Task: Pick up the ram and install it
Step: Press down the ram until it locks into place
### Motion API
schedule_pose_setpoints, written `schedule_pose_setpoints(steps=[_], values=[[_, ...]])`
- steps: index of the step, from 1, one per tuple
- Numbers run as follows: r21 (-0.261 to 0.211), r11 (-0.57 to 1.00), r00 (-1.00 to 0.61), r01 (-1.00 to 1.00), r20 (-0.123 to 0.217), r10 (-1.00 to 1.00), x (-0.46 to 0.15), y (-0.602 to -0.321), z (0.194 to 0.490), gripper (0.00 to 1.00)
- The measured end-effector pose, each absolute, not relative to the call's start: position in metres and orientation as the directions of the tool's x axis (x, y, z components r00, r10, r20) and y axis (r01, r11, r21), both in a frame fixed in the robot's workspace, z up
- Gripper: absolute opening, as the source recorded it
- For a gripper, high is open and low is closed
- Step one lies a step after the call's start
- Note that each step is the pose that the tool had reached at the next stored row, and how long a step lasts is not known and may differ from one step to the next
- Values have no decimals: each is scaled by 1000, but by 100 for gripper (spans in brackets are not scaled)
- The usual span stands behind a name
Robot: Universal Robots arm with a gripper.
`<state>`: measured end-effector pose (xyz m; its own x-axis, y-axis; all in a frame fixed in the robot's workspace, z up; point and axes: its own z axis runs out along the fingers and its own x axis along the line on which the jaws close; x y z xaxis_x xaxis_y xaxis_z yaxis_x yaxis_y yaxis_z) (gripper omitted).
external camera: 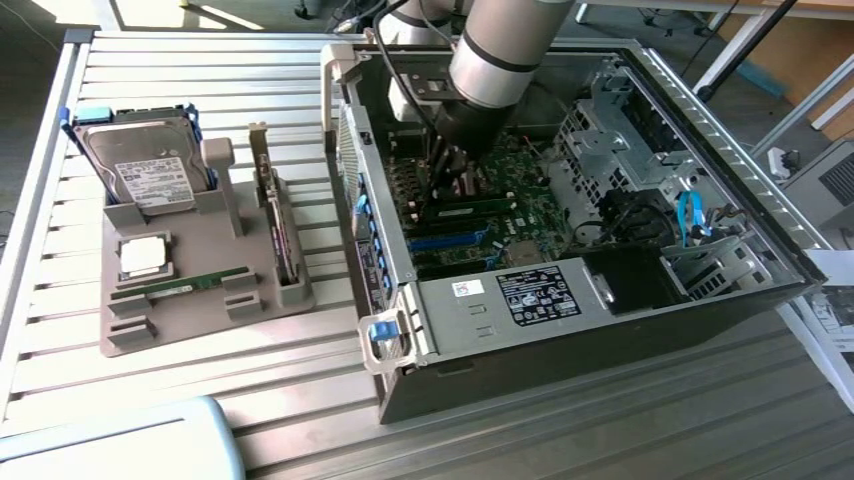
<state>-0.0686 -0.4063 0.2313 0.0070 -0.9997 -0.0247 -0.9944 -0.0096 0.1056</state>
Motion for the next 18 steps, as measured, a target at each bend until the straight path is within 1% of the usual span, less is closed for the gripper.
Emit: schedule_pose_setpoints(steps=[4, 8, 13, 18], values=[[106, -10, 7, -994, -25, -1000, -69, -406, 228, 13], [104, -10, 7, -994, -27, -1000, -68, -406, 231, 13], [105, -10, 7, -994, -24, -1000, -68, -406, 252, 13], [105, -10, 7, -994, -24, -1000, -65, -406, 264, 13]])
